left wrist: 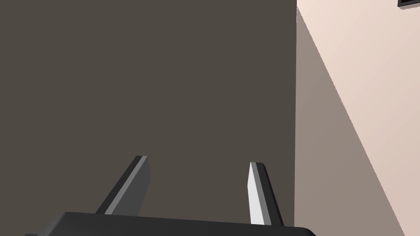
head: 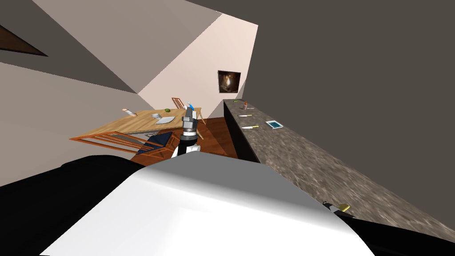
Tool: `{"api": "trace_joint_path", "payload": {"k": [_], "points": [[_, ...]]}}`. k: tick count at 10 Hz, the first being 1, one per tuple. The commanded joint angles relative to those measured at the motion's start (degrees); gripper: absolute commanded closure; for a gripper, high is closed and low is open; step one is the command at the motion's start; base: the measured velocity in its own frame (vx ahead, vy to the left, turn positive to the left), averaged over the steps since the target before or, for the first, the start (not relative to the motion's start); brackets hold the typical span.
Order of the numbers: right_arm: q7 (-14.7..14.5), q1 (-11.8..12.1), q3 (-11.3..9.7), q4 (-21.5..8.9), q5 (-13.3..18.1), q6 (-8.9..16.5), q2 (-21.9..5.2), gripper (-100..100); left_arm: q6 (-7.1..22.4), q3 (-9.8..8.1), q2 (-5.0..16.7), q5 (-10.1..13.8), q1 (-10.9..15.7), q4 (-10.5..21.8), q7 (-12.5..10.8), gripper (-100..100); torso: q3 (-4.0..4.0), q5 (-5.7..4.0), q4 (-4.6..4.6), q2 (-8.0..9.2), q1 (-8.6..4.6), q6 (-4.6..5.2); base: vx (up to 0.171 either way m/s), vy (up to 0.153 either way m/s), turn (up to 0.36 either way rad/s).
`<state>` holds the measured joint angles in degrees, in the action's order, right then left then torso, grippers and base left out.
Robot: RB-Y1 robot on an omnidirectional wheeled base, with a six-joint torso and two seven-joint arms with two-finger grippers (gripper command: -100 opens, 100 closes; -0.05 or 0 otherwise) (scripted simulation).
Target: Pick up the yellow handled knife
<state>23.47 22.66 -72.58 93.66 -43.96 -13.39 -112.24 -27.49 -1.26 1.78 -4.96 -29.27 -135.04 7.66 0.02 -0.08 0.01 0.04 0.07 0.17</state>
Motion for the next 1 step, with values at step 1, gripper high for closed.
{"api": "trace_joint_path", "payload": {"k": [1], "points": [[0.0,0.0,0.0,0.0,0.0,0.0,0.0,0,0.0,0.00,0.0,0.0,0.0,0.0,0.0,0,0.00,0.00,0.00,0.00,0.00,0.00,0.000,0.000,0.000]]}}
